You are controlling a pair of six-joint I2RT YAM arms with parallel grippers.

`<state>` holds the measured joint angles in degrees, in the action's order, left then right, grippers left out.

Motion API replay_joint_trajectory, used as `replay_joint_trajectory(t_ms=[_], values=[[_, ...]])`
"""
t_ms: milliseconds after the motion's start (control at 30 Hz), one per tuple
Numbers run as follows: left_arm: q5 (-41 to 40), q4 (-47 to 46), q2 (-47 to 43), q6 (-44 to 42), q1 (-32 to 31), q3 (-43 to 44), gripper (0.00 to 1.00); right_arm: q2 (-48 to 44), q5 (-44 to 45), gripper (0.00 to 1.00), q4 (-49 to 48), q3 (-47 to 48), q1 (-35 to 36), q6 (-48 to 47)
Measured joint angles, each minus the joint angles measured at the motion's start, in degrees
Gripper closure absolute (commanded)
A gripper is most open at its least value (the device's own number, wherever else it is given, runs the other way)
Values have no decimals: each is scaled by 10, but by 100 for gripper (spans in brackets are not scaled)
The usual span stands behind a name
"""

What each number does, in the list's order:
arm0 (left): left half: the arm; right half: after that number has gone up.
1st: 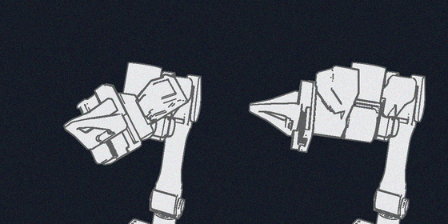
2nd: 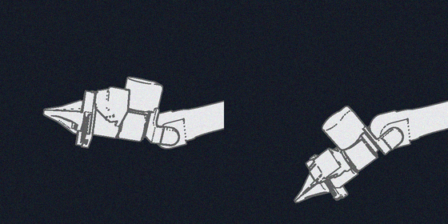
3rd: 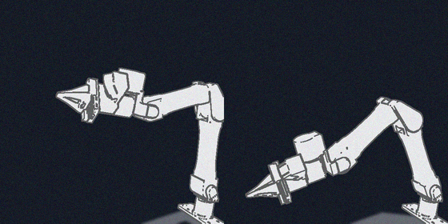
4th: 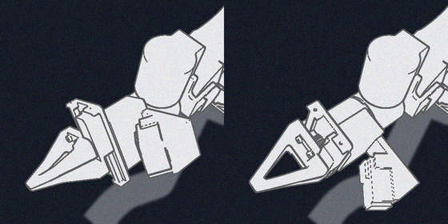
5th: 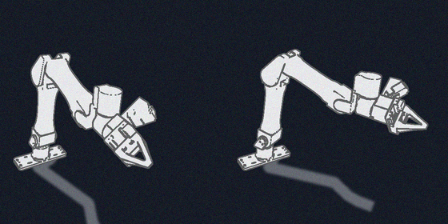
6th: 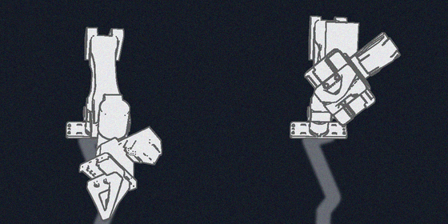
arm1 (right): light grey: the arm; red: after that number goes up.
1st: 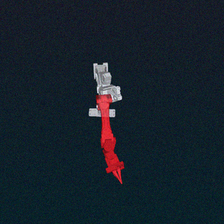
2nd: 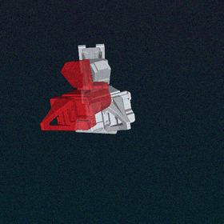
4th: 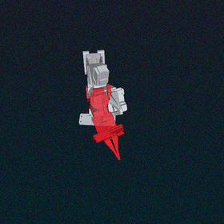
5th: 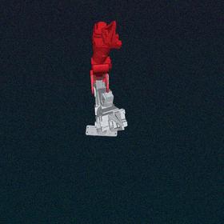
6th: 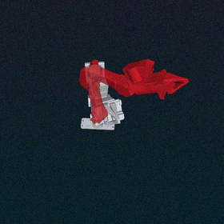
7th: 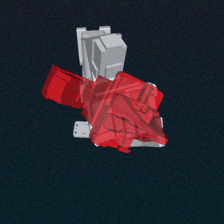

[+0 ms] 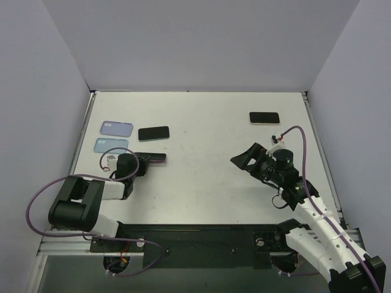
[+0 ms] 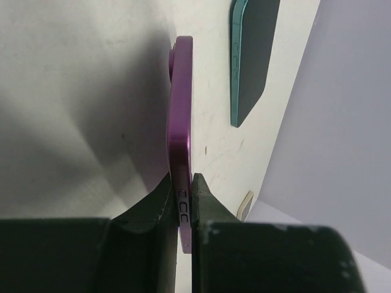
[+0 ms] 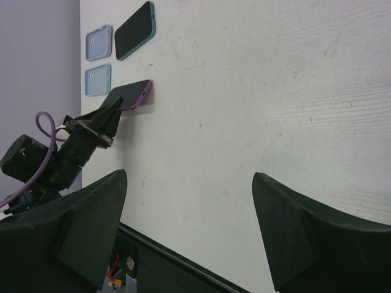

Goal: Take the phone out of the phone case
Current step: Place the phone at the center of the board.

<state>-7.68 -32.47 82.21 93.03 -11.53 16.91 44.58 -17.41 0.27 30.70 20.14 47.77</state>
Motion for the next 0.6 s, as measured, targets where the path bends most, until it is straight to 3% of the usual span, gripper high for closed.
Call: replay_joint_trajectory(t_ms=[433,567,600], values=[[5,-107,162,24,4,90,99,-24,-1,23,2,-7,-7,3],[6,-116,179,29,5,99,91,-24,-1,23,2,-7,-8,4],[7,-118,181,30,5,100,83,-24,-1,23,2,-7,-9,4]])
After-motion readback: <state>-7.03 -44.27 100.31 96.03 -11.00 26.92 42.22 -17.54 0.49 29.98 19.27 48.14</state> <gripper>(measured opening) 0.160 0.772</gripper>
